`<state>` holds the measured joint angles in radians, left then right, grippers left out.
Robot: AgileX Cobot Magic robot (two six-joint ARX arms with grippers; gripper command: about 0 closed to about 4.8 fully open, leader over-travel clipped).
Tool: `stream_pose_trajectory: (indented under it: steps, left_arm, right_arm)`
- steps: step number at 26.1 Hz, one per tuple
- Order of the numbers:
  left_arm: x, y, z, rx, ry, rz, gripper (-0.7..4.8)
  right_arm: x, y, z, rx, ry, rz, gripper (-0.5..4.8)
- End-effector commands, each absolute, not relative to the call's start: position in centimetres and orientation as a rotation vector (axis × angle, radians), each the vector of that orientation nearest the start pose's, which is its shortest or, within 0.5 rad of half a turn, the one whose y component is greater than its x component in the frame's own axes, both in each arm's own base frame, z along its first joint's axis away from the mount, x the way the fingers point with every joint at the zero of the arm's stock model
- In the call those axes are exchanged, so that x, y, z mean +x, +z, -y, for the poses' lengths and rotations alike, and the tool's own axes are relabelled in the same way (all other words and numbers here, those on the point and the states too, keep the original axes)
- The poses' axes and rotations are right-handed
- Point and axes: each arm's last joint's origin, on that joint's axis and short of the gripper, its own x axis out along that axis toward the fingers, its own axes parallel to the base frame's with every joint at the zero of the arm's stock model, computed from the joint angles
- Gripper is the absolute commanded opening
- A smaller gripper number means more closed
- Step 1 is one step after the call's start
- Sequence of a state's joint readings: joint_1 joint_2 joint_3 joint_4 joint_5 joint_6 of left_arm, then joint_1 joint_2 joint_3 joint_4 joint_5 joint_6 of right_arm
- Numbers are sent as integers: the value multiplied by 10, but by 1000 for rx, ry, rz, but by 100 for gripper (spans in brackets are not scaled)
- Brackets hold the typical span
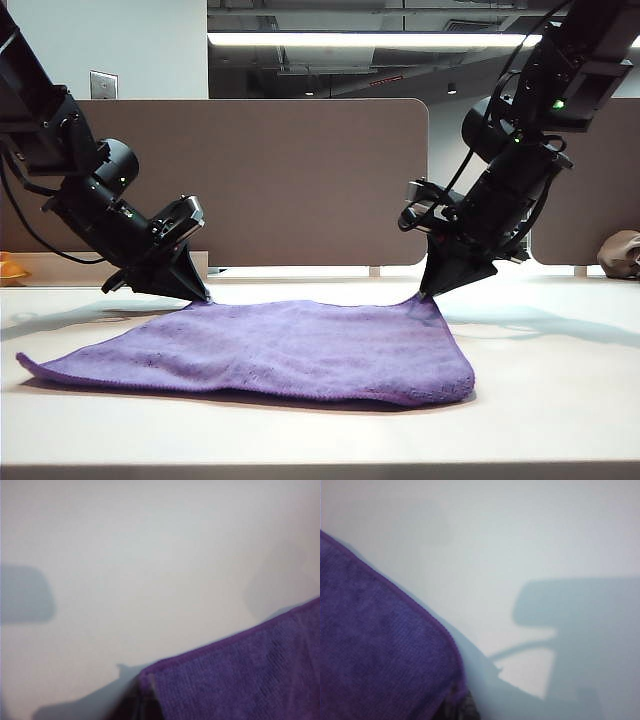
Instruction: Fold the bottom of the cloth upward, then fold it vertically to form a square shape.
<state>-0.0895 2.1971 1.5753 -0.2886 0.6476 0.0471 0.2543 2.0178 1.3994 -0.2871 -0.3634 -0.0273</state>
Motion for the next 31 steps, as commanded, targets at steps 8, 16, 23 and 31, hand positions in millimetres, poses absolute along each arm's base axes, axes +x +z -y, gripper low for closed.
stream_pose_trajectory:
  steps: [8,16,23,31]
  left_arm:
    - [458,170,60,-232,-778,-834,-6]
    - [451,178,59,-210,-793,-865,-6]
    - [442,188,59,-167,-849,-878,-6]
    - [430,207,58,-148,-863,-896,-6]
  right_arm:
    - [409,177,-120,57,658,-906,-1]
    - [405,187,-119,60,669,-903,-1]
    - [397,202,-118,61,704,-907,-2]
    - [386,211,-117,49,798,-930,-2]
